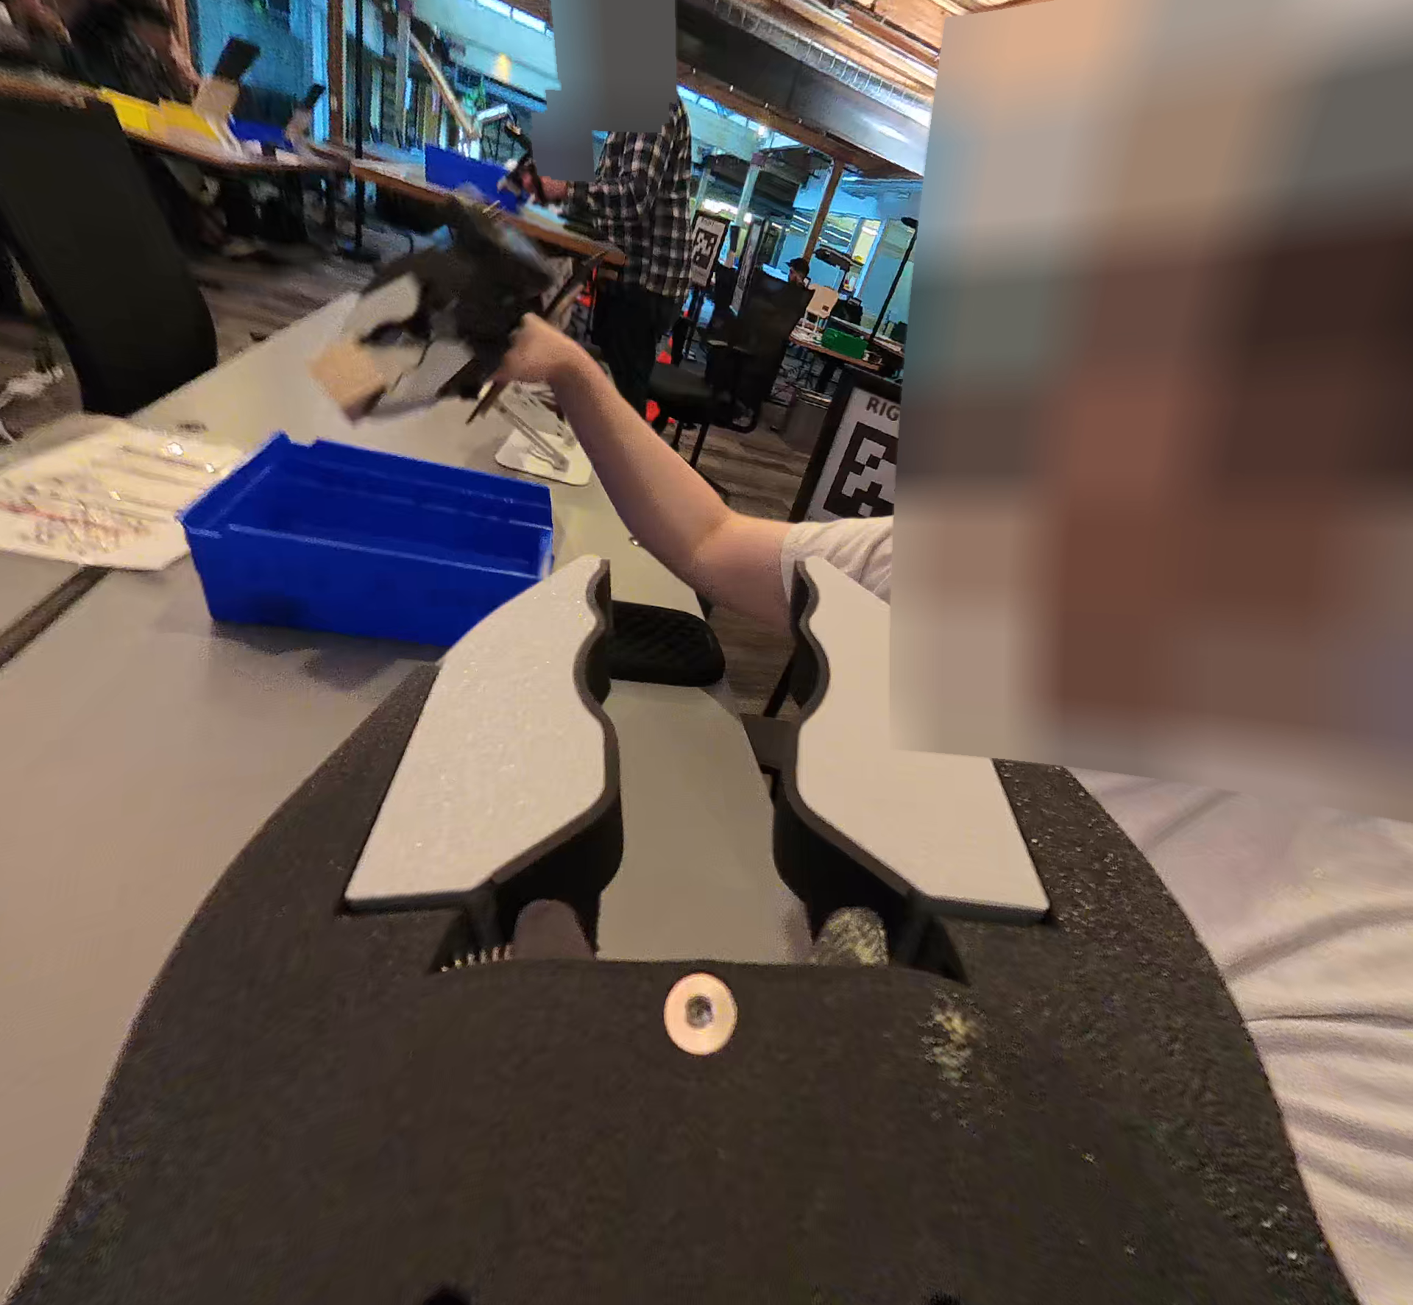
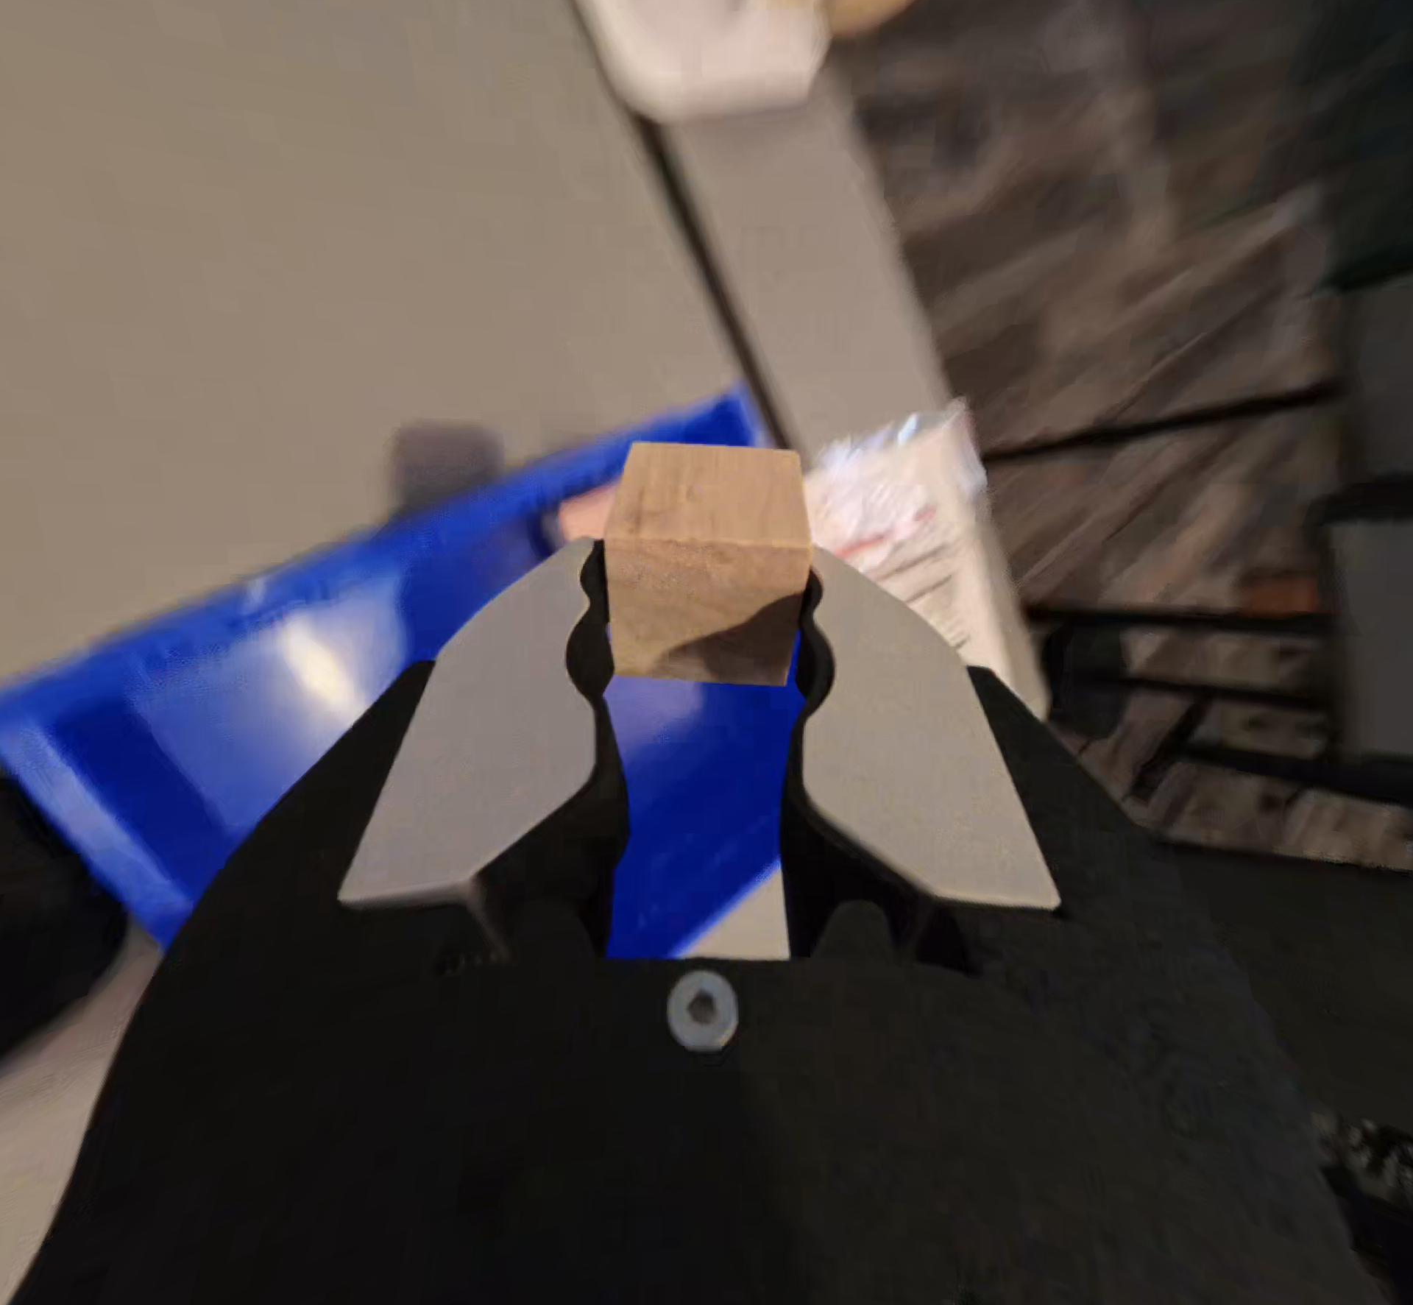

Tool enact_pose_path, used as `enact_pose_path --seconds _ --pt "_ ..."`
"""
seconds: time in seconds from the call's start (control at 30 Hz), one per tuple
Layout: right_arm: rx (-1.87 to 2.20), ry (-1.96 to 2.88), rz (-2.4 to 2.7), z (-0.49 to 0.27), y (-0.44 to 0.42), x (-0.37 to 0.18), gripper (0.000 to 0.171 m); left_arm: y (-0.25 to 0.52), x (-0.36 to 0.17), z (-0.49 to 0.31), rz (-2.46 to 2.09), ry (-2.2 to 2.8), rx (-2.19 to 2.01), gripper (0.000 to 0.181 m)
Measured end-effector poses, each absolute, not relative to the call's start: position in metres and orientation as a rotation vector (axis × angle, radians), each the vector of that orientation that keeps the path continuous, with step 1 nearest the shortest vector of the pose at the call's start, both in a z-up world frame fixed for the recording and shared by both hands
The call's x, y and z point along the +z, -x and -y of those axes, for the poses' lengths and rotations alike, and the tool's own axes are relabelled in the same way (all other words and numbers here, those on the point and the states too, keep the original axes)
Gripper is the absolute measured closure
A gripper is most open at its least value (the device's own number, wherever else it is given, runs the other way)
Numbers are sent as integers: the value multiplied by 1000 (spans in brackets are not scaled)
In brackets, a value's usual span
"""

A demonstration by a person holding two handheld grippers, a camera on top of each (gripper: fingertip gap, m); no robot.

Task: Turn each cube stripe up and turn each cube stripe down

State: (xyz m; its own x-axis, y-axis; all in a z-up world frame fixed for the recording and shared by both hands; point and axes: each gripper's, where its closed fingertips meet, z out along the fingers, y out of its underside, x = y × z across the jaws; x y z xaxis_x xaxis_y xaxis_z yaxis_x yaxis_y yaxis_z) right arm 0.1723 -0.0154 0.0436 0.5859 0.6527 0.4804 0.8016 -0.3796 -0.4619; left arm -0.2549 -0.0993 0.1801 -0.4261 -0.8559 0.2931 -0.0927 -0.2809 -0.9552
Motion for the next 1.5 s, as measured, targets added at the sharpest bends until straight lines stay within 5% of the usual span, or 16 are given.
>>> enact_pose_path --seconds 0.27,0.63,0.93,1.3,1.5 --pt "-185 2635 1584 21 -240 -119 125 258 181 111 -1431 1136 -1623 147" --pt "-209 2588 1731 0 -244 -143 125 245 163 100 -1461 1222 -1647 148" --pt "-368 2369 1549 -9 -228 -90 114 264 144 77 -1428 1423 -1521 133" --pt "-100 1619 1098 34 -78 69 120 431 13 -54 -578 2540 -378 141" --pt "-173 1651 1181 45 -57 66 115 465 -34 -78 -442 2757 -250 143"
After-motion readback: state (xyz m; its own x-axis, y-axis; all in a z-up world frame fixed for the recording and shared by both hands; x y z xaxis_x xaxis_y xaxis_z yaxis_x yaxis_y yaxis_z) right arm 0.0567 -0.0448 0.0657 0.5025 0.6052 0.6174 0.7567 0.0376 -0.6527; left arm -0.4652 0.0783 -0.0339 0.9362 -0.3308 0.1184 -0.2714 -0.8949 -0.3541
